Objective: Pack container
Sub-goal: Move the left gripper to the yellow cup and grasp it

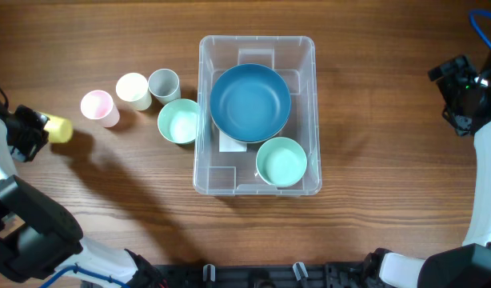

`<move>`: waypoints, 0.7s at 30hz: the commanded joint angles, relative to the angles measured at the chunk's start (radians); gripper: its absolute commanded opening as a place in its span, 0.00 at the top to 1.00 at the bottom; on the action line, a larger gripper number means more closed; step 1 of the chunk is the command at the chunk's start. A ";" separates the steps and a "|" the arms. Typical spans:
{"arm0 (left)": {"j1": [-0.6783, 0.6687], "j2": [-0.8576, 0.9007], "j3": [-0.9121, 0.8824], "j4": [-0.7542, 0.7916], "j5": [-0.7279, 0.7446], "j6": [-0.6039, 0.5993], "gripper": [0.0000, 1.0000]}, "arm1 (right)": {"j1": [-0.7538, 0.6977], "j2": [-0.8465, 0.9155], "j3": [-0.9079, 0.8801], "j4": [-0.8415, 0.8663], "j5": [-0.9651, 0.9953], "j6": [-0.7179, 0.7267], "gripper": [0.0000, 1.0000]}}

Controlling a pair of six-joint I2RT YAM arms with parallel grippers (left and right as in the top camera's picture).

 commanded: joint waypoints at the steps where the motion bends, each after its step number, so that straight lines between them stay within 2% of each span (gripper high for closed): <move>1: -0.011 0.000 -0.008 0.006 0.028 0.027 0.96 | 0.003 0.013 -0.002 0.001 0.010 0.014 0.00; 7: -0.027 -0.002 -0.008 0.002 0.037 0.027 0.95 | 0.003 0.013 -0.002 0.001 0.010 0.014 0.00; 9: -0.027 -0.005 -0.006 0.014 0.037 0.026 0.86 | 0.003 0.013 -0.002 0.001 0.010 0.013 0.01; 13: -0.028 -0.005 -0.006 0.019 0.045 0.026 0.83 | 0.003 0.013 -0.002 0.001 0.010 0.014 0.00; 15: -0.028 -0.005 -0.006 0.019 0.047 0.026 0.77 | 0.003 0.013 -0.002 0.001 0.010 0.014 0.00; 17: -0.028 -0.005 -0.006 0.019 0.116 0.027 0.75 | 0.003 0.013 -0.002 0.001 0.010 0.014 0.00; 19: -0.028 -0.006 -0.006 0.020 0.117 0.026 0.68 | 0.003 0.013 -0.002 0.001 0.010 0.013 0.00; 21: -0.011 -0.006 -0.005 0.041 0.107 0.026 0.54 | 0.003 0.013 -0.002 0.001 0.010 0.013 0.00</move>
